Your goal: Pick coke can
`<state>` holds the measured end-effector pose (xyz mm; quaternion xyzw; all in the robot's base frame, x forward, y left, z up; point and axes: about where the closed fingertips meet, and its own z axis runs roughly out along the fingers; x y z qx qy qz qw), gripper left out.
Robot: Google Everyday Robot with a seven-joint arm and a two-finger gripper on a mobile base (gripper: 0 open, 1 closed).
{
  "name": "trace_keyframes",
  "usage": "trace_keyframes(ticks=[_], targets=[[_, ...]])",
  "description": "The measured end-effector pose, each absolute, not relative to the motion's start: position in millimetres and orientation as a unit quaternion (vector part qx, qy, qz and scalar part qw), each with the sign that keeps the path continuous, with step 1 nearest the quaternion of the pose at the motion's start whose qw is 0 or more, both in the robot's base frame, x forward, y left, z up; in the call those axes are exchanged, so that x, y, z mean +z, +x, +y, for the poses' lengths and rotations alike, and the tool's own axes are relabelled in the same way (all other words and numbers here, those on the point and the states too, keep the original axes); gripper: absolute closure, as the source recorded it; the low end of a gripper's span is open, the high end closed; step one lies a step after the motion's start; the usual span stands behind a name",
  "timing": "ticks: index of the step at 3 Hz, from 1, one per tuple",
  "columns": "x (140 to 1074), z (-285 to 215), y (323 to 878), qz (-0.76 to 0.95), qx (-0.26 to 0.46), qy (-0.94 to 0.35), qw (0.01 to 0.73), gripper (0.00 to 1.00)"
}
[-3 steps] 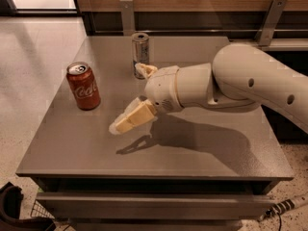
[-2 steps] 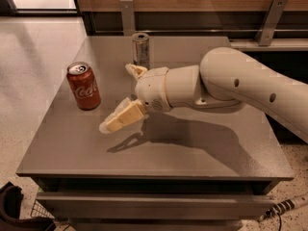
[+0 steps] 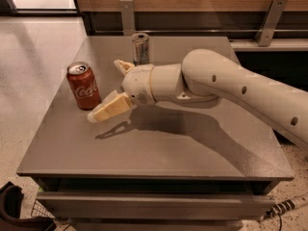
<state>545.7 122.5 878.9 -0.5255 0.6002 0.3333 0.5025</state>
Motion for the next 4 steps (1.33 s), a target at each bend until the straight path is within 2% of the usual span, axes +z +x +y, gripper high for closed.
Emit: trace_keyframes(ticks=[2, 3, 4], targets=[[886.6, 167.3, 580.1, 0.57, 0.357, -0.517, 0.53, 0.0], [882.3, 194.8, 572.5, 0.558, 0.379, -0.517, 0.527, 0.19], [883.0, 197.3, 570.8, 0.556, 0.38, -0.519, 0.526, 0.46]])
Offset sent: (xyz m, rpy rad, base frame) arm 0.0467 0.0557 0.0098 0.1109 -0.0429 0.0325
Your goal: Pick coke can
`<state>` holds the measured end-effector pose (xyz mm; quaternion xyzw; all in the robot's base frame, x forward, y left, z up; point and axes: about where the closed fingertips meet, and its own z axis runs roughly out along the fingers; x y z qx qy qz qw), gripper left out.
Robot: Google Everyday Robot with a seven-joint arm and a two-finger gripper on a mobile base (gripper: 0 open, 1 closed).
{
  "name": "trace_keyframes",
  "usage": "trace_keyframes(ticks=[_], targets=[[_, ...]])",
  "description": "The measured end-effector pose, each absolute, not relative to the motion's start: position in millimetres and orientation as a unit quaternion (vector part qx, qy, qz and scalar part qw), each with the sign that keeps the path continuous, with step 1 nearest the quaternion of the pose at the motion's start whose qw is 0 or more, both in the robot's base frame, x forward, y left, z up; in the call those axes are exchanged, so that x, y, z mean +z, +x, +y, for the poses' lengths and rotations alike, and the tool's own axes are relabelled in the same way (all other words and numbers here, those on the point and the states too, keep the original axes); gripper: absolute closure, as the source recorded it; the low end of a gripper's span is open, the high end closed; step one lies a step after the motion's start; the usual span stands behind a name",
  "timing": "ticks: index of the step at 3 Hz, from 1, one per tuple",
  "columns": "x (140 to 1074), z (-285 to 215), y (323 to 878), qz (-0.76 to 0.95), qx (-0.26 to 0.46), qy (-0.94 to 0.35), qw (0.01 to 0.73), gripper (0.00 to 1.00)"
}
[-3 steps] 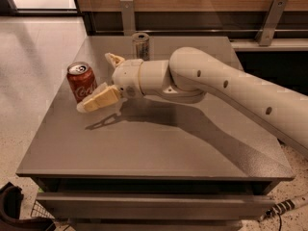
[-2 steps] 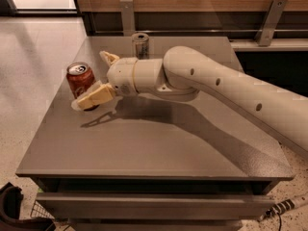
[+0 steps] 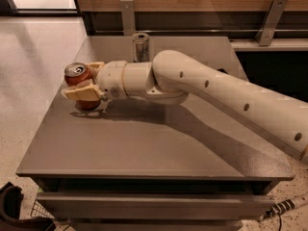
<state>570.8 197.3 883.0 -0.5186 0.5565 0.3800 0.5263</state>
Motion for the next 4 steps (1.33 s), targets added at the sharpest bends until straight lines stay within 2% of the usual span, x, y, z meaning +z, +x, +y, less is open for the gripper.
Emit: trace_keyframes(ticks=[1, 2, 4], targets=[[883.6, 199.8, 569.2, 0.555, 0.381, -0.52, 0.526, 0.76], [883.9, 201.6, 568.2, 0.554, 0.382, -0.521, 0.525, 0.98], [889.6, 204.6, 567.7, 0.549, 0.385, -0.526, 0.524, 1.0]])
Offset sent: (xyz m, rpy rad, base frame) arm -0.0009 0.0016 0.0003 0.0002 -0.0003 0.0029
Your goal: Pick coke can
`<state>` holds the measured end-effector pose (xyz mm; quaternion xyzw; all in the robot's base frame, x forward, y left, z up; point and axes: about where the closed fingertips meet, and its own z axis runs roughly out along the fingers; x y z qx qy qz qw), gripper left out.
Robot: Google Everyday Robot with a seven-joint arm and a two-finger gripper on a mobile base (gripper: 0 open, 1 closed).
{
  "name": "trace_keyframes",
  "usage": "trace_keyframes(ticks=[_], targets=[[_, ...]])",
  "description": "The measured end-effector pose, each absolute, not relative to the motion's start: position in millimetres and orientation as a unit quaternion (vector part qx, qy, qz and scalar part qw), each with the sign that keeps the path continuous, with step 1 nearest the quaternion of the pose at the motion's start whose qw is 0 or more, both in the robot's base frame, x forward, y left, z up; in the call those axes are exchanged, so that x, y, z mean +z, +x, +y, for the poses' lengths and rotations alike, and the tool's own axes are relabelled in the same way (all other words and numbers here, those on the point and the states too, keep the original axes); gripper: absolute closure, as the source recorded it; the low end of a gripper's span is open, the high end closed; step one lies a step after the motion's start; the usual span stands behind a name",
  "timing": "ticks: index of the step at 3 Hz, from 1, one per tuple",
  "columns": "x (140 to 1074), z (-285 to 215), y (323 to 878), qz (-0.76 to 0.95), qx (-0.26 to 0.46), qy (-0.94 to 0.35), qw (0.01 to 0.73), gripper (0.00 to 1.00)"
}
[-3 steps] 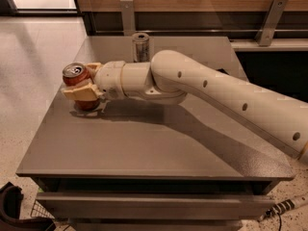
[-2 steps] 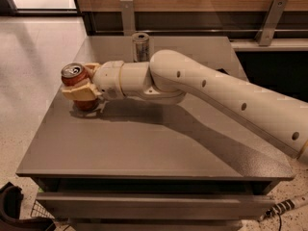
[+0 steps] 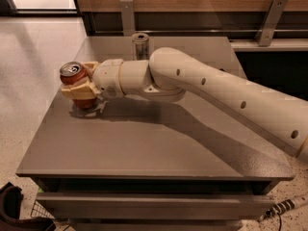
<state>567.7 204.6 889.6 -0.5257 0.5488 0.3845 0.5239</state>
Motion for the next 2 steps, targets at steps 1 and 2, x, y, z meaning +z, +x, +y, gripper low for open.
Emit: trace_keyframes(ticks=[1, 2], targets=[[910.7, 206.1, 568.2, 0.535, 0.387, -0.537, 0.525, 1.0], [952.1, 204.3, 567.7, 0.505, 0.386, -0.555, 0.537, 1.0]])
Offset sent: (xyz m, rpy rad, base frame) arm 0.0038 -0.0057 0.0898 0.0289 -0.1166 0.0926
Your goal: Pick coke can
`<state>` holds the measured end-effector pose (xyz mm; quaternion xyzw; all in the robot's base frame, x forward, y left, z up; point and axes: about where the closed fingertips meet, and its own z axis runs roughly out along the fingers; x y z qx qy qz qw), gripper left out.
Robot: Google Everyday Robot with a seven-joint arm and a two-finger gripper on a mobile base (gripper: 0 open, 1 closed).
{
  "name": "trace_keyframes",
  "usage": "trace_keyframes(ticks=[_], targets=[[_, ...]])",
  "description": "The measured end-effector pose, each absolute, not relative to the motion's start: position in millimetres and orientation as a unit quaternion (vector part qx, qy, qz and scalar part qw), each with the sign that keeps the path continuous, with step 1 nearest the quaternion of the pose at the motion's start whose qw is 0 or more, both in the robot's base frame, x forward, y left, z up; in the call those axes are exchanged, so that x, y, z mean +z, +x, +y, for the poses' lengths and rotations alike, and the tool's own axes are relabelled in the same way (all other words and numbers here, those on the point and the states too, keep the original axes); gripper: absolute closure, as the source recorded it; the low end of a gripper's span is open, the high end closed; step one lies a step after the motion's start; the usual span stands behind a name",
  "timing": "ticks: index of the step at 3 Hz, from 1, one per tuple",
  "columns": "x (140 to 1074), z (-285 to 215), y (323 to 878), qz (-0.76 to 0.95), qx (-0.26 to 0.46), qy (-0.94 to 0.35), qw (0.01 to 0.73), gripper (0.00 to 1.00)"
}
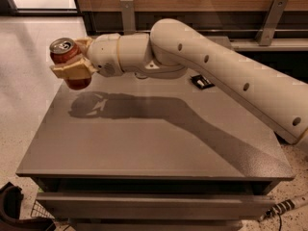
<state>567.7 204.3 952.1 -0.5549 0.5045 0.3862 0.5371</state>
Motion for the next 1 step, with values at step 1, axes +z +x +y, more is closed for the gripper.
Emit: trace_keyframes(ticks=[1], targets=[[978.1, 201.2, 566.4, 0.485, 0.382, -0.564, 0.548, 1.0]])
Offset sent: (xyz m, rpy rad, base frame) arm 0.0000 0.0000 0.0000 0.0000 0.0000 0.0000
